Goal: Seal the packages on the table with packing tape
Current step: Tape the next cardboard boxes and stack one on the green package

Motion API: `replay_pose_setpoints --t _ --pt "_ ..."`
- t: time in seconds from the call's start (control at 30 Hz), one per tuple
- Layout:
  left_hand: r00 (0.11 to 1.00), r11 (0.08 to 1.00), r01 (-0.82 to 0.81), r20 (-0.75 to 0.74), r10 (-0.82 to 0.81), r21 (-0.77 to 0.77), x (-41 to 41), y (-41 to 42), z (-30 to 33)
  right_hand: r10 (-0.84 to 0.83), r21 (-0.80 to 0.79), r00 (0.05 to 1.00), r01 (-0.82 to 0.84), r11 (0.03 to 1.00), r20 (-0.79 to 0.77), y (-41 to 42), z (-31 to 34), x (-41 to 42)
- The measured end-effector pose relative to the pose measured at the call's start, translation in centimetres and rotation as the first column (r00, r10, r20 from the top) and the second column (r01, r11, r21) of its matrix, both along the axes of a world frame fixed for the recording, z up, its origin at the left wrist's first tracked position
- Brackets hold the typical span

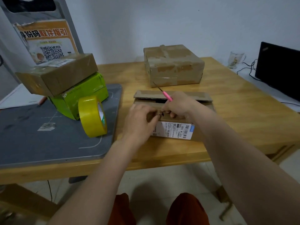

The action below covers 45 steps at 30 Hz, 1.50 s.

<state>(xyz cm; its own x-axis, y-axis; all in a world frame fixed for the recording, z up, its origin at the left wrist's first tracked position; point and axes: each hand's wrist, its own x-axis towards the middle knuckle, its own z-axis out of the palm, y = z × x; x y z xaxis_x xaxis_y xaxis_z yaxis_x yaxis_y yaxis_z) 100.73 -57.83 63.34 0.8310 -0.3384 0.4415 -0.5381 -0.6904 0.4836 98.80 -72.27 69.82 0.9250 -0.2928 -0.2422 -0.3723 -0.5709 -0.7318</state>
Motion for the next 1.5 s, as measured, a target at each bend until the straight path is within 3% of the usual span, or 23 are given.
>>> replay_pose_setpoints --t 0.1,0.23,0.4,0.6,0.67,0.8,0.9,1.13,1.3,1.5 --pt "0.968 0.99 0.138 -0.209 -0.138 -0.015 1.5 0.0 2.1 0.021 0.045 1.0 -0.021 0.999 0.015 -0.3 0.1 -0.2" --pt "0.971 0.982 0.167 -0.188 -0.148 0.088 2.2 0.1 2.7 0.011 0.187 0.997 -0.027 0.982 0.082 -0.9 -0.4 -0.5" --pt "0.984 0.995 -0.002 -0.178 -0.017 -0.104 1.5 -0.9 1.3 0.001 -0.159 0.995 0.014 0.987 0.096 -1.2 -1.1 0.2" --pt "0.953 0.95 -0.232 -0.243 0.179 -0.211 0.7 -2.2 1.5 -0.005 -0.327 0.997 0.028 0.945 0.071 0.1 -1.5 1.0" --pt "0.95 0.926 -0.287 -0.196 0.243 -0.245 -0.2 -2.6 1.2 0.015 -0.257 0.995 0.011 0.966 0.101 -0.2 -1.7 0.8" --pt "0.936 0.859 -0.345 -0.207 0.285 -0.378 -1.1 -3.0 0.7 0.036 0.03 0.992 -0.04 0.999 0.123 -0.9 -1.1 0.2" --pt "0.928 0.807 -0.366 -0.247 0.279 -0.463 -1.3 -3.4 0.5 -0.002 0.09 0.995 -0.007 0.996 0.097 -0.6 -0.9 0.4" --pt "0.963 0.91 -0.262 -0.024 0.268 -0.321 -2.1 -2.8 -1.6 -0.072 -0.032 0.997 0.074 0.997 0.038 0.7 -1.3 1.6" --pt "0.985 0.942 -0.16 0.017 0.173 -0.294 -2.9 -2.1 -2.7 -0.05 -0.044 0.999 0.049 0.998 -0.002 0.6 -0.6 1.5" --pt "0.991 0.998 -0.031 0.131 0.023 0.058 -3.4 -0.7 -2.7 0.025 -0.103 0.999 -0.02 0.995 0.045 0.2 -0.7 0.9"
